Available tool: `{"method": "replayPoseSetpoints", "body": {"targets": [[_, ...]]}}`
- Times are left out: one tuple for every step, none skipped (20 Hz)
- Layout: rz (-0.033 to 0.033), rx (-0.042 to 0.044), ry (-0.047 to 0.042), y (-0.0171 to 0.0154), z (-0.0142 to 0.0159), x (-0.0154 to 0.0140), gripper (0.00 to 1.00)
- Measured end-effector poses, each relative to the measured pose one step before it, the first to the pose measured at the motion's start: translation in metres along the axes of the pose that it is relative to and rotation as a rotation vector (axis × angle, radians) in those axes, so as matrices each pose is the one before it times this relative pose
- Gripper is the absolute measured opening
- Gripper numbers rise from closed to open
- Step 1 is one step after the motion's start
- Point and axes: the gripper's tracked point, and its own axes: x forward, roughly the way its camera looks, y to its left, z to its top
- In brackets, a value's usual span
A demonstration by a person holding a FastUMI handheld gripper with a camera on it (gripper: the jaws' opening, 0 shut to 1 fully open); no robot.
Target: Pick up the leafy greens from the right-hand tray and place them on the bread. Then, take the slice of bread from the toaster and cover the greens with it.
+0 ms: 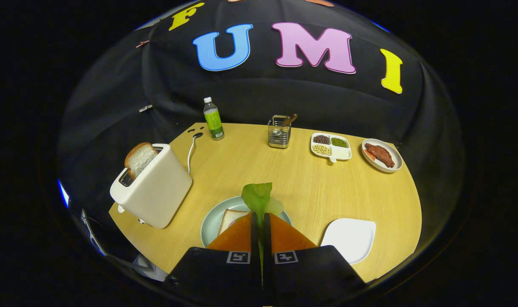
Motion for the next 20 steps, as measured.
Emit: {"method": "replayPoseSetpoints", "body": {"targets": [[-0.00016,-0.01348,0.00369,0.00498,-0.00206,0.00476,0.06],[-0.00427,-0.01284,0.00160,0.00481,-0.00271,0.00357,0.06],[-0.00244,-0.01139,0.00351,0.00501,-0.00208,0.00559,0.06],[-0.00230,-0.00961,0.00590,0.00413,-0.00287,0.00572,0.05],[-0.00158,-0.01070,0.00470,0.00387,-0.00200,0.00596,0.06],[-0.00244,-0.01178,0.00416,0.00169,-0.00255,0.00543,0.05],[-0.01014,-0.01664,0.00571,0.00067,-0.00154,0.00498,0.06],[-0.00754,-0.01667,0.00251,0.00185,-0.00171,0.00365,0.06],[-0.00681,-0.01537,0.00082,0.00150,-0.00110,0.00345,0.06],[-0.00264,-0.01124,0.00442,0.00254,-0.00248,0.00339,0.06],[-0.00084,-0.00911,0.00576,0.00249,-0.00195,0.00336,0.06],[0.00115,-0.00677,0.01096,0.00336,-0.00331,0.00348,0.08],[0.00292,-0.00453,0.01114,0.00329,-0.00371,0.00425,0.10],[0.00466,-0.00165,0.01516,0.00340,-0.00417,0.00452,0.13],[0.00123,0.00310,0.01774,0.00191,-0.00492,0.00465,0.18],[-0.00132,0.00735,0.01485,0.00145,-0.00403,0.00260,0.20],[-0.00120,0.01152,0.00806,0.00059,-0.00230,0.00221,0.20],[-0.00695,0.01020,0.00134,-0.00054,-0.00041,0.00181,0.23],[0.00126,0.00982,-0.00319,0.00038,0.00184,0.00106,0.29],[0.00033,0.00614,-0.00337,0.00041,0.00126,0.00082,0.32]]}}
